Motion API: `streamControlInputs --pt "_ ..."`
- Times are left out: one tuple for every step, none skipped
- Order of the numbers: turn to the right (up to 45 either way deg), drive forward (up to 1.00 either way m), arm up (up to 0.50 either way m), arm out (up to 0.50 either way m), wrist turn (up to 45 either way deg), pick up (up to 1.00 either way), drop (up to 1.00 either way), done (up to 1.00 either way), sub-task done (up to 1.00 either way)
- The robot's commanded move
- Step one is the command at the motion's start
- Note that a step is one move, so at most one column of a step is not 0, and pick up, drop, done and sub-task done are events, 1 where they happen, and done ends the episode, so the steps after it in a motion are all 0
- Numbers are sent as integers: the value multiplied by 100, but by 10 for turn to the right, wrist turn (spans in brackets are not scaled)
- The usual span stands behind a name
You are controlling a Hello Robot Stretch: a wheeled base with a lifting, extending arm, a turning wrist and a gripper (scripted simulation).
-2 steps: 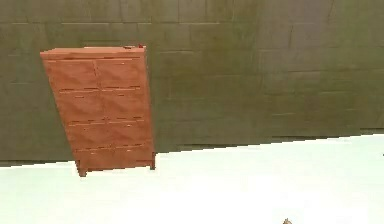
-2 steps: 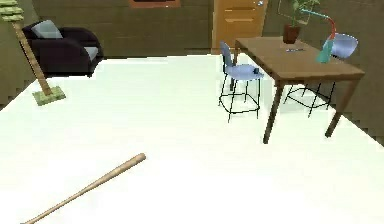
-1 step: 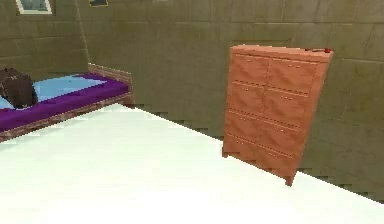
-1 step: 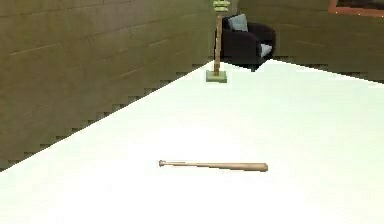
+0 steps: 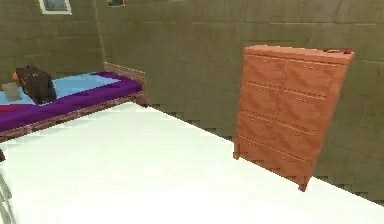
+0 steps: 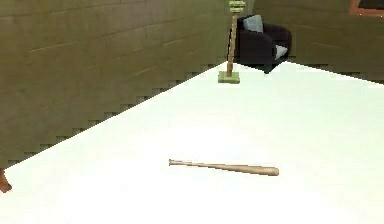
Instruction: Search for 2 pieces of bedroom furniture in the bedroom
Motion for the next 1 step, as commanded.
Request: streamControlInputs --pt "0 70 0 0 0 0 0 0 0"
